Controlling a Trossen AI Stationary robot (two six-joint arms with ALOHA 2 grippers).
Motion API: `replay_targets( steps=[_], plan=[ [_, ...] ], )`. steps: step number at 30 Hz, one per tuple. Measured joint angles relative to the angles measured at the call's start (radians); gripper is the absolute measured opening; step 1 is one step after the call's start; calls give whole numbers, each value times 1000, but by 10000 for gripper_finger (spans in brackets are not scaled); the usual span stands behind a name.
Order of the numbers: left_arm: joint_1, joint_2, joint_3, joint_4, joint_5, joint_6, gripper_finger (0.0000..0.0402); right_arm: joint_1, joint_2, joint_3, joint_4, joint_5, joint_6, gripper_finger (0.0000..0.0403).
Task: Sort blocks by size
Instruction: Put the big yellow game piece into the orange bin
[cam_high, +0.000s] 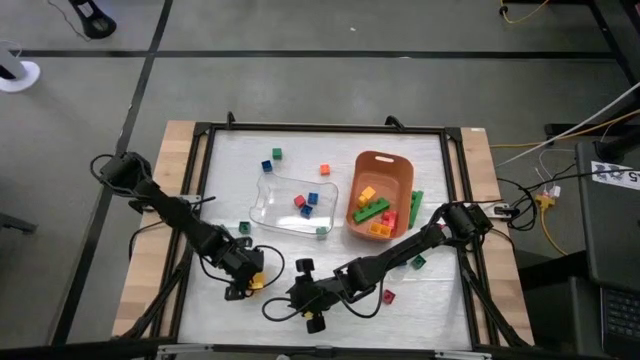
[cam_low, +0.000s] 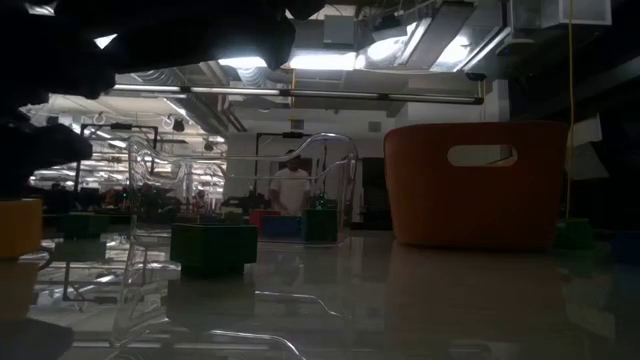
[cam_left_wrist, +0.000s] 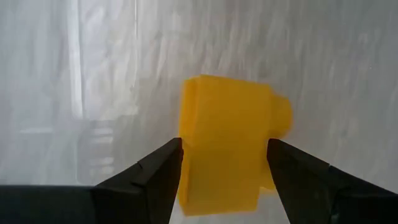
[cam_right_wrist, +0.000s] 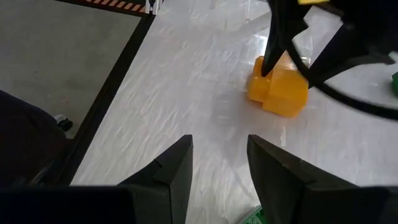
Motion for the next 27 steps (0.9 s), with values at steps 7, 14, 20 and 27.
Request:
replay_targets(
  steps=[7,14,20,27],
  plan=[
    [3,18,0,23,-4,36,214,1,-12,0,-31,0,0,154],
    [3,14,0,29,-7,33,144,8,-37,15,-139,2,1,154],
    [20,6,-4,111,20,11,123,29,-58,91,-373,12,2,154],
    [58,-13,-5,228,48,1,114,47,-110,139,-566,100,4,154]
  ],
)
